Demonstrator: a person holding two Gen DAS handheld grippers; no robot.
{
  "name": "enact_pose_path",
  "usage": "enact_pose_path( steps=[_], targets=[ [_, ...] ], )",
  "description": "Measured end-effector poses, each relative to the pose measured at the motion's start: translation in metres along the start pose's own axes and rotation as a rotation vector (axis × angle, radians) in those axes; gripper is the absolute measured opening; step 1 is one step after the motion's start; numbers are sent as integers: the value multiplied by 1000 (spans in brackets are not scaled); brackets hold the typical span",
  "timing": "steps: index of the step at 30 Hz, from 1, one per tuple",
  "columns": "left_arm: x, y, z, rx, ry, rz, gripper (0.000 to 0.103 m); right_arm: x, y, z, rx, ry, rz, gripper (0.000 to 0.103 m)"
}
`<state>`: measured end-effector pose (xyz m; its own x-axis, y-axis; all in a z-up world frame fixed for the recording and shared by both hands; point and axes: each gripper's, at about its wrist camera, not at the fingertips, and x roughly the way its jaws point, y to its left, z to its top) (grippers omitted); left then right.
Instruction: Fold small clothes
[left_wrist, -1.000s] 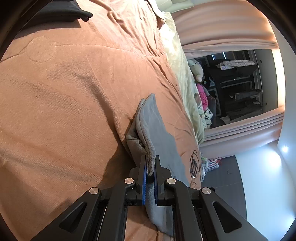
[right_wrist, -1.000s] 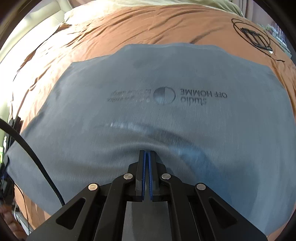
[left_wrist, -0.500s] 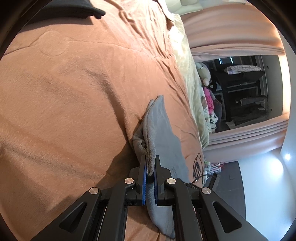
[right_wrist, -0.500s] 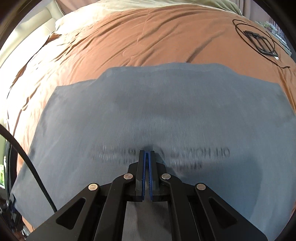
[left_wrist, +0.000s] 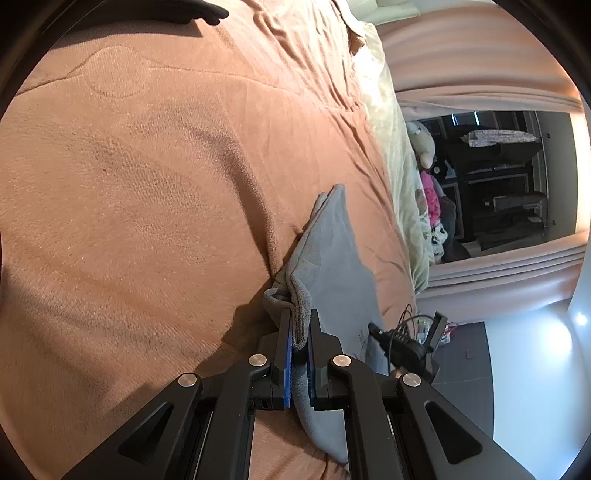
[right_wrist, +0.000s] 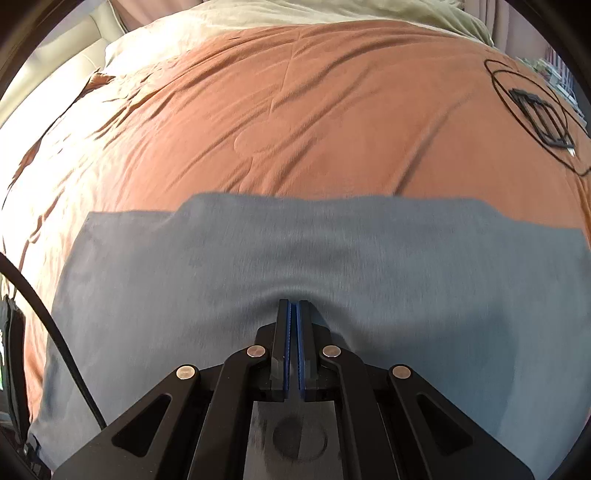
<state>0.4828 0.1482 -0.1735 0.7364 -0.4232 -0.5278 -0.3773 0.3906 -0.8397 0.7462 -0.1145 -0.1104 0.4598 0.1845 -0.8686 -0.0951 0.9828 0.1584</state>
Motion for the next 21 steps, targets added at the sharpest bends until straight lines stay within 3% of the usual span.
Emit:
enact_pose_path(
  steps=[11, 16, 21],
  targets=[
    [3, -1, 0, 2, 3, 19, 6, 24, -12, 37, 67, -35, 53, 0],
    [2, -1, -1, -2, -3, 16, 6, 17, -13, 30, 80, -11, 101, 0],
    [1, -3, -2, 0, -11, -1, 6, -9, -6, 10, 2, 25, 73, 0]
  ],
)
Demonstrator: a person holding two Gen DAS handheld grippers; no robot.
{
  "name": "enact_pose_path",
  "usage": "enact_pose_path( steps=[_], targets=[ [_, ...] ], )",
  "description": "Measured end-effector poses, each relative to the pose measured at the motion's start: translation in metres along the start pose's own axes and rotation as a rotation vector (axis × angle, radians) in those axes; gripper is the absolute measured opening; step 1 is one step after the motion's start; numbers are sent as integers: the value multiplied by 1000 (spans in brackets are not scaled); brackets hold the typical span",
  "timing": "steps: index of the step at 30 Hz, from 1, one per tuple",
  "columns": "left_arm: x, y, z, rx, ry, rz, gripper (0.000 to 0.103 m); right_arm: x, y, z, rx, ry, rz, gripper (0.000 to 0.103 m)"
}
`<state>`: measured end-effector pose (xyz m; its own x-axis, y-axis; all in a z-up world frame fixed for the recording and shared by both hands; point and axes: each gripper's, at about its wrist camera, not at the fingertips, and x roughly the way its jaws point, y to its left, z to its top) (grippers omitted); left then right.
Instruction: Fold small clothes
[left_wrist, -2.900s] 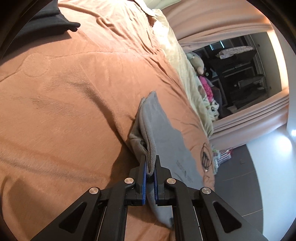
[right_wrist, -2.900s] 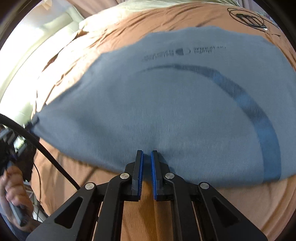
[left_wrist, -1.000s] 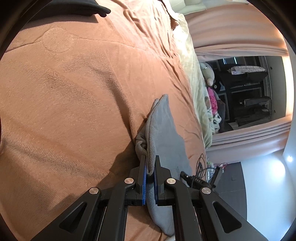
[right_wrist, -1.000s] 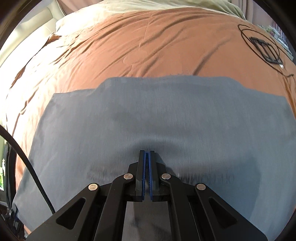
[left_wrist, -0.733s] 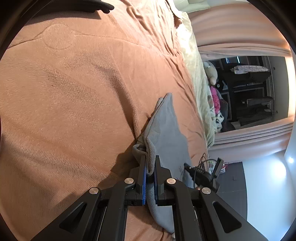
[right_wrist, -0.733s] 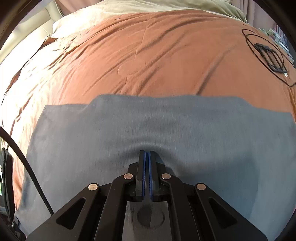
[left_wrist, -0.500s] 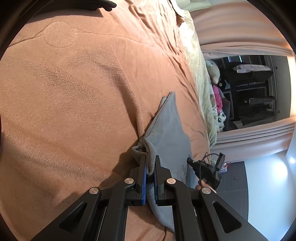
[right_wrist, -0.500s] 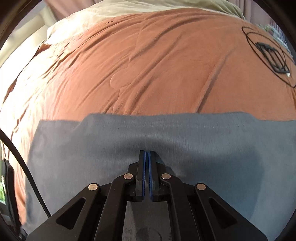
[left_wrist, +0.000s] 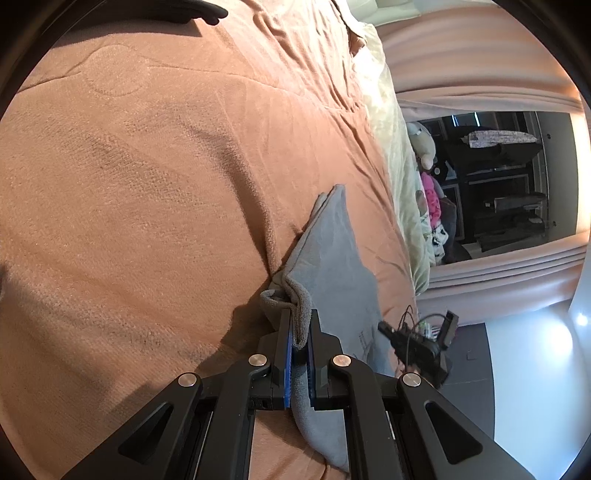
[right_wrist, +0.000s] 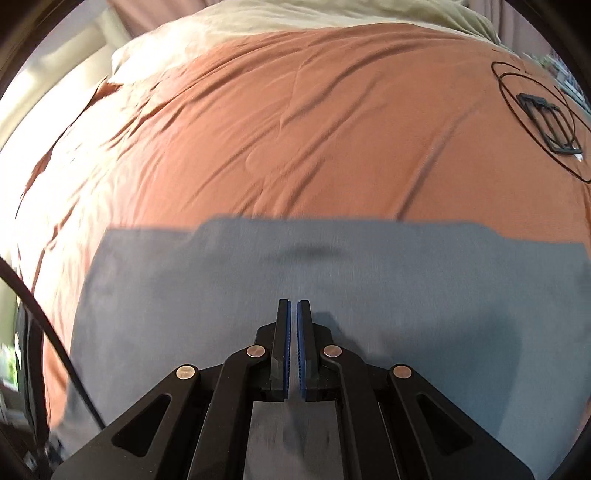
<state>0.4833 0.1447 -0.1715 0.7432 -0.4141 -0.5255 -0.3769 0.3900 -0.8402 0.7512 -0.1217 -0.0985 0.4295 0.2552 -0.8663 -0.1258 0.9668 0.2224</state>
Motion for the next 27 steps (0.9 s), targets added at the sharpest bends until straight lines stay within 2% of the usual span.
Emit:
enact_pose_path(
  steps=[5, 11, 17, 23, 27],
  targets=[
    [-3, -1, -2, 4, -5, -21, 6, -24, 3, -34, -18, 51, 28, 0],
    [-5, -5, -7, 23, -15, -47, 6, -48, 13, -75, -66, 73, 52, 0],
    [-9, -8, -11, 29, -38, -80, 6, -60, 23, -127, -120, 80, 49, 0],
    [-9, -10, -11, 8, -23, -118, 6, -61, 28, -168, -120, 99, 43, 0],
    [-10, -23, -9, 15, -5, -147, 6, -73, 30, -189, -128, 64, 27, 0]
  ],
)
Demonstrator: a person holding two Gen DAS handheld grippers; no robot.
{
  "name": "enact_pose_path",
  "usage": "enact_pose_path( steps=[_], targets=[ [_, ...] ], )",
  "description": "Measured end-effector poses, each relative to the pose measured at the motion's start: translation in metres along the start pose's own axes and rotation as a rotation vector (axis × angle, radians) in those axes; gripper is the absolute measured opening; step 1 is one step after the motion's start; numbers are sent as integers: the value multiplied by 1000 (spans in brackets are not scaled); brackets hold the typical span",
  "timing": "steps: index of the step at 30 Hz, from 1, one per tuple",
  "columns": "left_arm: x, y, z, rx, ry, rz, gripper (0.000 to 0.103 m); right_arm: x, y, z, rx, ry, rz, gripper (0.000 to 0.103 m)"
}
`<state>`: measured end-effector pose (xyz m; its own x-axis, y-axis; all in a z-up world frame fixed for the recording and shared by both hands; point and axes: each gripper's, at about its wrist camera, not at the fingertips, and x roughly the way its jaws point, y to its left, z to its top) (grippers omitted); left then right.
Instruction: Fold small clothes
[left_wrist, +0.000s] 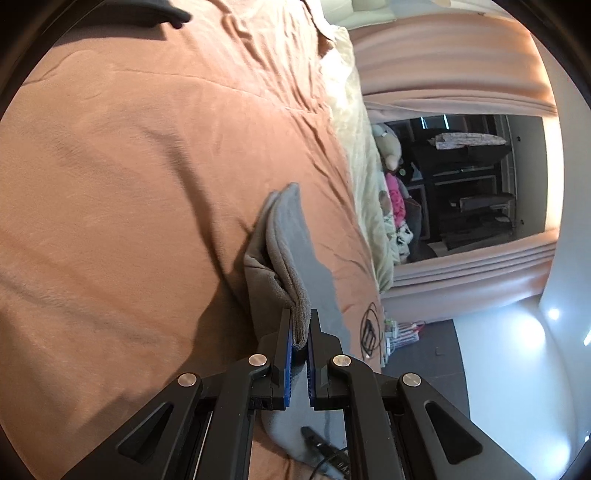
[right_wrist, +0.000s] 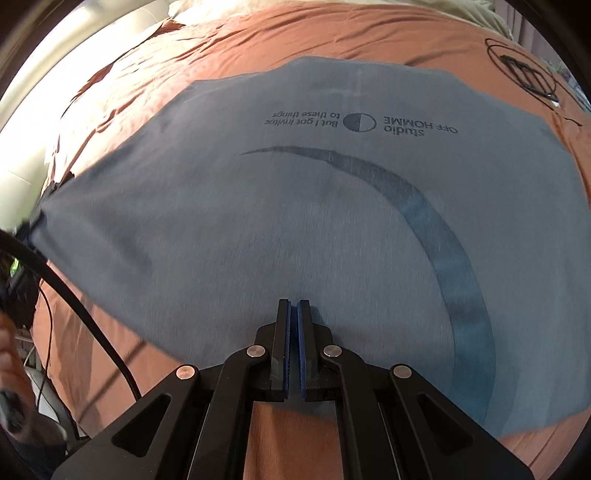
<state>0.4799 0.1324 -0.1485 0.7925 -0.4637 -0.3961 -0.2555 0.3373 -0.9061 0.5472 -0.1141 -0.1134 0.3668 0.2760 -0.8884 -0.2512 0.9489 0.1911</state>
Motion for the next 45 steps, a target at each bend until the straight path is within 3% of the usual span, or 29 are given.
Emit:
enact_pose_path(
  steps=[9, 14, 19, 25, 35, 38, 45],
  targets=[
    [8, -45, 3, 79, 58, -37, 6, -10, 2, -40, 30, -18, 36, 0],
    [18, -72, 3, 124, 104, -58, 6, -28, -22, -44, 160, -21, 130, 0],
    [30, -101, -2, 176, 138, -79, 6, -56, -38, -47, 194, -101, 151, 0],
    [45, -138, -11, 240, 170, -92, 6, -47, -42, -49, 221, -103, 172, 0],
    [72, -188, -39, 372, 238, -89, 6, -9, -40, -54, 246, -59, 210, 0],
    [83, -203, -52, 405, 265, -93, 6, -16, -49, -54, 273, -55, 254, 0],
    [108, -234, -89, 480, 330, -116, 6, -61, -82, -61, 299, -150, 238, 0]
  ],
)
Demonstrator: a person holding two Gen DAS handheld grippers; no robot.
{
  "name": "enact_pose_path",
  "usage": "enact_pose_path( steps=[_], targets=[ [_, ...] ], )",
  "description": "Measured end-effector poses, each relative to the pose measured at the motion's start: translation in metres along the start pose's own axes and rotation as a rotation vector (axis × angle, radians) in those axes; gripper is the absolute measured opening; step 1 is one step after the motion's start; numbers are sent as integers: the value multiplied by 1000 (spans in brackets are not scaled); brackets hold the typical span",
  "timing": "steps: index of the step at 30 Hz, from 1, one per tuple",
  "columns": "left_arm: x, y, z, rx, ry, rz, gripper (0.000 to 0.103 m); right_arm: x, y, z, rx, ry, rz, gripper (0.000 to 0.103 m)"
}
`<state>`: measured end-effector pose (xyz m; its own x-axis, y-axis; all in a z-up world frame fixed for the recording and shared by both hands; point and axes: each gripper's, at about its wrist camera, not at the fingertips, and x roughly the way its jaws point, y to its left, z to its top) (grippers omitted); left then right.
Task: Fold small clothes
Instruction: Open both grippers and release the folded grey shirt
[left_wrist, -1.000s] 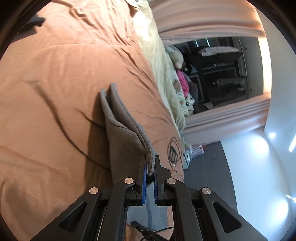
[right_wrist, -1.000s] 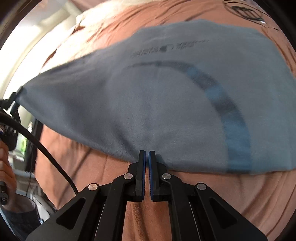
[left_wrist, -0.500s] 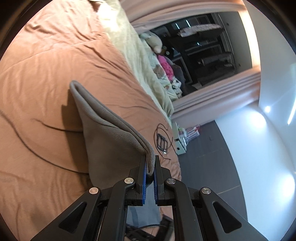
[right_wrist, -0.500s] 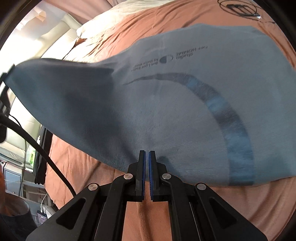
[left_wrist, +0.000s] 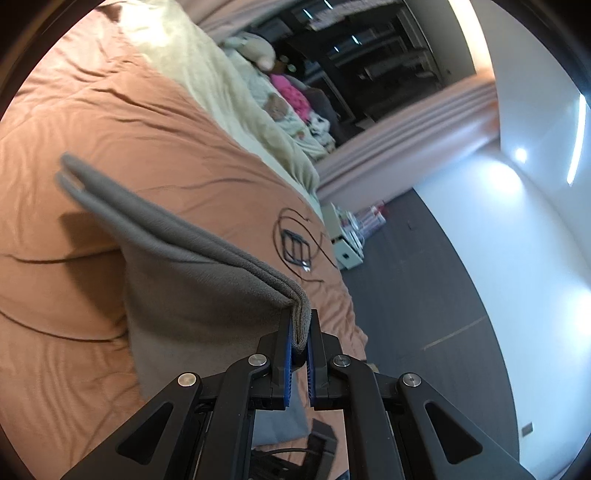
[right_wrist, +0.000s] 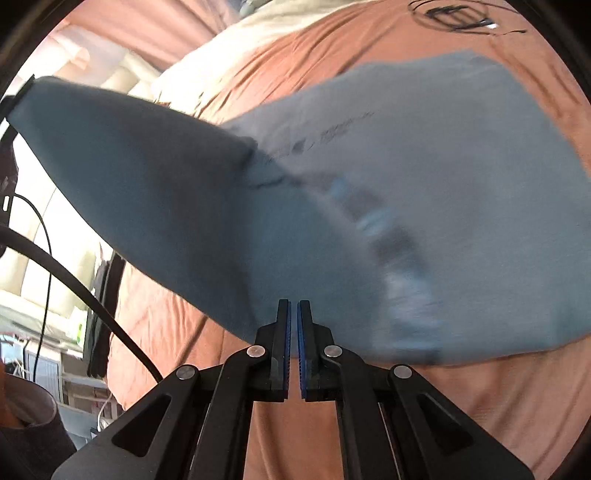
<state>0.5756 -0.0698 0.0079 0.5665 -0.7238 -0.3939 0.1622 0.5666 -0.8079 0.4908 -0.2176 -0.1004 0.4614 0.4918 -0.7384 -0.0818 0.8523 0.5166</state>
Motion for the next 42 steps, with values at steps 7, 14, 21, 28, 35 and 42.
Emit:
enact_pose_path(
  steps=[7, 14, 21, 28, 35, 42],
  targets=[
    [44, -31, -20, 48, 77, -5, 6, -53, -28, -7, 44, -87, -31, 60],
    [91, -50, -46, 77, 165, -10, 6, -96, -58, -24, 51, -148, -65, 62],
    [125, -65, -78, 104, 258, -32, 6, -137, -84, -38, 75, -186, -84, 62],
    [156, -81, -110, 147, 366, -49, 6, -158, -108, -52, 116, -198, -118, 62],
    [178, -79, -131, 141, 461, -33, 35, -172, -114, -60, 122, -194, -134, 62],
    [148, -50, -115, 164, 388, 89, 44, -177, -113, -54, 60, -168, -167, 62]
  ],
)
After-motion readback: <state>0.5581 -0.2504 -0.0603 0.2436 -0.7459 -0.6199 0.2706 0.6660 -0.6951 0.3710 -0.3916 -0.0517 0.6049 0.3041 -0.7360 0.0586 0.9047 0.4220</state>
